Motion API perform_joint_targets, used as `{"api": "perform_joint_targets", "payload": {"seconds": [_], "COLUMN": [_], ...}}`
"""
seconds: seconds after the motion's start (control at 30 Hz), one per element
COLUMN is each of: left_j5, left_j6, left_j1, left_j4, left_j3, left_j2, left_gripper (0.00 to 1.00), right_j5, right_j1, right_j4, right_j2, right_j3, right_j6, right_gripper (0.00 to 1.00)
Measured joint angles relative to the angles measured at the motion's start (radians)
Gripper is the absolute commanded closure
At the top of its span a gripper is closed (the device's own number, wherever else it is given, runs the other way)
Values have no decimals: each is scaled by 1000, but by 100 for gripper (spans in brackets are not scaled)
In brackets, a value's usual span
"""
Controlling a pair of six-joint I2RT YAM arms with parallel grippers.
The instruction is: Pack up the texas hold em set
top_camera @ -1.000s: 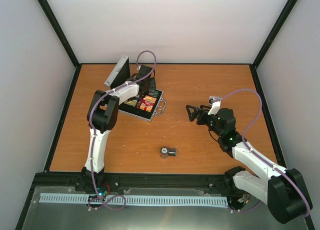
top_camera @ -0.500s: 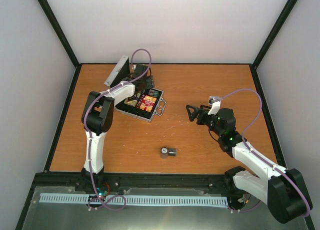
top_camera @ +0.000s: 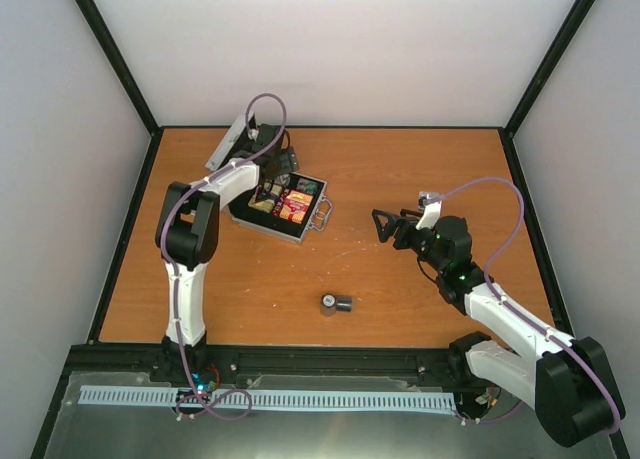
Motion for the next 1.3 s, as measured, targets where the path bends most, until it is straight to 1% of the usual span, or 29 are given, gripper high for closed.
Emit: {"api": "perform_joint_targets", "payload": {"seconds": [0.2,0.6,0.9,1.3], "left_j5": [1,-23,-26,21], "left_j6": [-3,-3,-3,1], "left_j1": [-2,-2,-2,-1], "left_j4": [-42,-79,-119,-123], "left_j3": [67,93,163,166], "left_j2": [54,74,127,127], "left_gripper": [8,9,9,9], "right_j5": [0,0,0,0], "right_j1": [0,0,-1,-3], "right_j4": [0,0,0,0], "right_j2": [-2,-2,-6,-7], "right_j3": [0,0,0,0], "right_j6": [0,0,0,0], "right_gripper": [0,0,0,0]}}
